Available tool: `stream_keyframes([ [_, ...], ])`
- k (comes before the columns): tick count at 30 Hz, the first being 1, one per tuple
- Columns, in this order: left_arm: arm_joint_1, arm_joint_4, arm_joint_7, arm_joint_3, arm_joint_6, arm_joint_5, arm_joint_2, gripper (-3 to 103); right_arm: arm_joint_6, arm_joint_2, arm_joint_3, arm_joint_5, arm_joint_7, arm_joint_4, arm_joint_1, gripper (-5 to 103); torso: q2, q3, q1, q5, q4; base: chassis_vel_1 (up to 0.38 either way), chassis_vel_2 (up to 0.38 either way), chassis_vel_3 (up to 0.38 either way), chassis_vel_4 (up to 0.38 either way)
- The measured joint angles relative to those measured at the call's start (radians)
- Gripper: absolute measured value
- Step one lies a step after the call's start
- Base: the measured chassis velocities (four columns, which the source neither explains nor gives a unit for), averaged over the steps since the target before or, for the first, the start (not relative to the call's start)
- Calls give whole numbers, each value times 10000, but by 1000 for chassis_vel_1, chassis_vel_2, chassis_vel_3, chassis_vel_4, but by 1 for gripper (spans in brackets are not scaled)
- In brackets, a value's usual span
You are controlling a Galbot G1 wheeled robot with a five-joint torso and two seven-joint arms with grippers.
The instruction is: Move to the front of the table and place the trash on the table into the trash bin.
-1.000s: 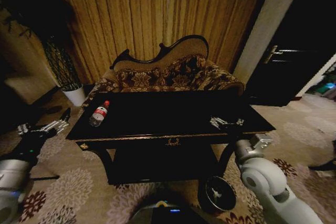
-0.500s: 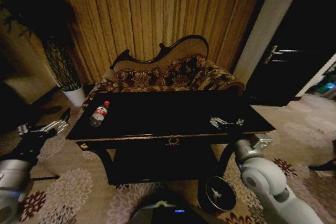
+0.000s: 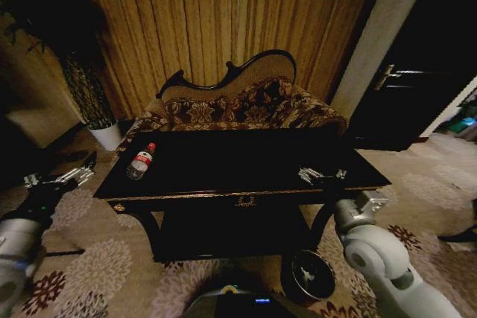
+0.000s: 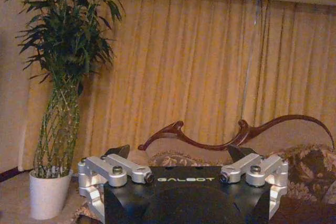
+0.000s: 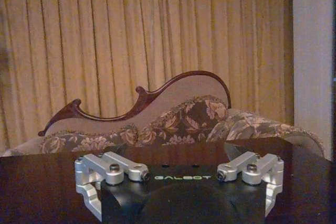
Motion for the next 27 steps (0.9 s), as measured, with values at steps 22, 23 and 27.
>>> stream_keyframes([
  [22,-2279,2670,-1142,3039,2693,-904,3680,100,173,180,-264,-183,30,-344,238,100,0,1,1,1,1,0,0,0,0],
  [23,-2445,2807,-1172,3274,2693,-908,3875,100,201,258,-301,-212,30,-397,263,100,-1,0,1,1,0,0,0,0,0],
  [27,-2924,3031,-1483,3887,2686,-1074,4211,100,301,437,-382,-344,28,-552,258,100,-1,1,1,2,0,0,0,0,0],
])
